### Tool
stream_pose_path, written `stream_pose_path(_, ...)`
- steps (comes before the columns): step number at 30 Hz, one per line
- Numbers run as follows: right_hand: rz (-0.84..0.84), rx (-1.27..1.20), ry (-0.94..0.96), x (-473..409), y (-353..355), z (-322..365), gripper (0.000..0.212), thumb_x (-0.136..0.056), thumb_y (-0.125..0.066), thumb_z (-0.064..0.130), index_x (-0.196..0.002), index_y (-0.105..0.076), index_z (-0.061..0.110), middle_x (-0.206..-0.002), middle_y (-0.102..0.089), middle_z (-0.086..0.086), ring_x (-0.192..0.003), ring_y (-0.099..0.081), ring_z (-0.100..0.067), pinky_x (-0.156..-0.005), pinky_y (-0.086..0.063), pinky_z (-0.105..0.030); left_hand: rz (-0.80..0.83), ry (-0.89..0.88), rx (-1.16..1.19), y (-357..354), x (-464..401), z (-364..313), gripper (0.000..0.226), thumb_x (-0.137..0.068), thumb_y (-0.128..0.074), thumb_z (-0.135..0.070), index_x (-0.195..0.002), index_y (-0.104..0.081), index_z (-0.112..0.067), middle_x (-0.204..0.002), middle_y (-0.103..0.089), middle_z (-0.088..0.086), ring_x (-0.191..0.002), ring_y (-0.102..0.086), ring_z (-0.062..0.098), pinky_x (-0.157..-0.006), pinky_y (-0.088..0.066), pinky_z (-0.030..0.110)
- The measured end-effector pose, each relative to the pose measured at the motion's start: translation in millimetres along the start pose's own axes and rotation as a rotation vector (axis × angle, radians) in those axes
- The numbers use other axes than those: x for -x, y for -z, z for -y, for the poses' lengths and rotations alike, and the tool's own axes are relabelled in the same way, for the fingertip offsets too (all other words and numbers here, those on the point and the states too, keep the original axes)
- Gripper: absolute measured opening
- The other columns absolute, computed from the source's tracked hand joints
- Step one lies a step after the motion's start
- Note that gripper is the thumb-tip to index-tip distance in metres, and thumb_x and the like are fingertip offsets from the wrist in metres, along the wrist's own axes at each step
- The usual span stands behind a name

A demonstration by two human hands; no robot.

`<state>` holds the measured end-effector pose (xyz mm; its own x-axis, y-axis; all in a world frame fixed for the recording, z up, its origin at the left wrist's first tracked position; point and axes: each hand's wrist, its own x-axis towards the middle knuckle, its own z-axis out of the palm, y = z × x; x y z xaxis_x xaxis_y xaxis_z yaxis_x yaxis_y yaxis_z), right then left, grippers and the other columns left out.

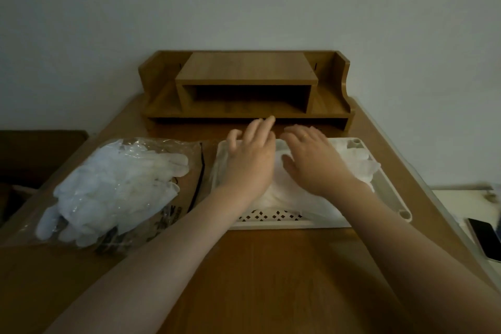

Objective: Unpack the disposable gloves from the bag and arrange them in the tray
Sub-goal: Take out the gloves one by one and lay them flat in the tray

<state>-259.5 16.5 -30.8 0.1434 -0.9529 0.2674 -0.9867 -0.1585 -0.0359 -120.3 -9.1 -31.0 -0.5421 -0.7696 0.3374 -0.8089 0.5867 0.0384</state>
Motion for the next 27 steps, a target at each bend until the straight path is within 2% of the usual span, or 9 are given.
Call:
stream_pose_path(3,0.323,0.023,-0.009,3.5,-20.4,-1.0,0.065,-0.097,-0.033,0.050,-0.151,-0.016,0.018,-0.159,-0.015,-0.002,-0.146,-0.009,-0.019,-0.118,0.000,-0.042,0.271,-0.131,-0.048,-12.0,0.7,-8.9,0.046,-0.100,-0.036,-0.020,-0.145,-0.031,-0.016,-0.158,-0.014,0.002,-0.146,-0.003,0.017,-0.115,0.004,0.046)
stream_pose_path(7,0.353,0.058,-0.085,12.8,-33.4,-21.8,0.083,-0.085,-0.024,0.074,-0.151,-0.014,0.026,-0.160,-0.010,0.004,-0.147,0.001,-0.017,-0.115,0.014,-0.049,0.547,0.077,-0.022,-27.7,4.5,8.7,0.076,-0.094,-0.009,-0.061,-0.151,-0.006,-0.012,-0.160,0.002,0.006,-0.146,0.007,0.017,-0.115,0.013,0.047)
stream_pose_path(11,0.367,-0.008,-0.120,25.2,-30.7,-43.4,0.109,-0.064,-0.032,0.090,-0.151,-0.005,0.031,-0.160,0.002,0.007,-0.146,0.012,-0.019,-0.111,0.019,-0.050,0.545,0.120,-0.067,-32.1,9.4,15.5,0.107,-0.077,-0.016,-0.083,-0.150,0.007,-0.008,-0.158,0.011,0.009,-0.146,0.012,0.021,-0.115,0.013,0.042)
stream_pose_path(13,0.393,-0.049,-0.047,34.5,-30.8,-56.4,0.127,-0.046,-0.022,0.101,-0.150,0.004,0.033,-0.159,0.013,0.006,-0.144,0.020,-0.019,-0.110,0.020,-0.047,0.551,0.123,-0.057,-32.7,11.1,17.1,0.121,-0.068,-0.026,-0.090,-0.150,0.009,-0.008,-0.158,0.013,0.010,-0.146,0.012,0.023,-0.116,0.010,0.041)
stream_pose_path(16,0.421,-0.038,-0.009,41.7,-30.7,-68.8,0.123,-0.046,-0.019,0.101,-0.148,0.011,0.039,-0.158,0.019,0.007,-0.142,0.025,-0.018,-0.107,0.024,-0.047,0.575,0.134,-0.037,-29.7,13.7,19.8,0.129,-0.063,-0.036,-0.091,-0.149,0.012,-0.008,-0.157,0.017,0.010,-0.145,0.012,0.029,-0.117,0.004,0.041)
stream_pose_path(19,0.354,-0.043,-0.115,45.6,-29.5,-66.6,0.103,-0.069,-0.047,0.083,-0.149,0.001,0.039,-0.159,0.013,0.009,-0.144,0.021,-0.019,-0.109,0.022,-0.055,0.540,0.182,0.030,-32.8,15.7,22.2,0.127,-0.064,-0.041,-0.089,-0.150,0.011,-0.012,-0.158,0.016,0.006,-0.145,0.010,0.033,-0.117,-0.001,0.044)
stream_pose_path(22,0.338,-0.117,-0.213,48.4,-24.1,-62.3,0.103,-0.069,-0.054,0.078,-0.150,-0.004,0.038,-0.160,0.009,0.007,-0.145,0.016,-0.022,-0.111,0.015,-0.060,0.521,0.209,0.124,-34.0,15.5,20.7,0.123,-0.066,-0.047,-0.085,-0.151,0.007,-0.015,-0.159,0.014,0.001,-0.144,0.012,0.033,-0.117,-0.001,0.047)
stream_pose_path(25,0.312,0.008,-0.179,49.7,-15.1,-52.6,0.108,-0.062,-0.036,0.093,-0.150,-0.007,0.036,-0.160,0.006,0.004,-0.144,0.020,-0.025,-0.105,0.026,-0.059,0.490,0.180,0.202,-23.1,17.0,20.3,0.111,-0.072,-0.049,-0.079,-0.152,0.000,-0.020,-0.158,0.014,-0.004,-0.143,0.019,0.028,-0.116,0.007,0.049)
stream_pose_path(27,0.167,0.074,-0.135,46.0,-8.3,-35.6,0.103,-0.063,-0.013,0.092,-0.147,-0.024,0.035,-0.160,-0.006,0.003,-0.145,0.016,-0.025,-0.102,0.031,-0.054,0.351,0.091,0.258,-8.7,22.2,22.6,0.084,-0.085,-0.045,-0.066,-0.150,-0.016,-0.023,-0.159,-0.002,-0.005,-0.146,0.007,0.021,-0.116,0.001,0.044)
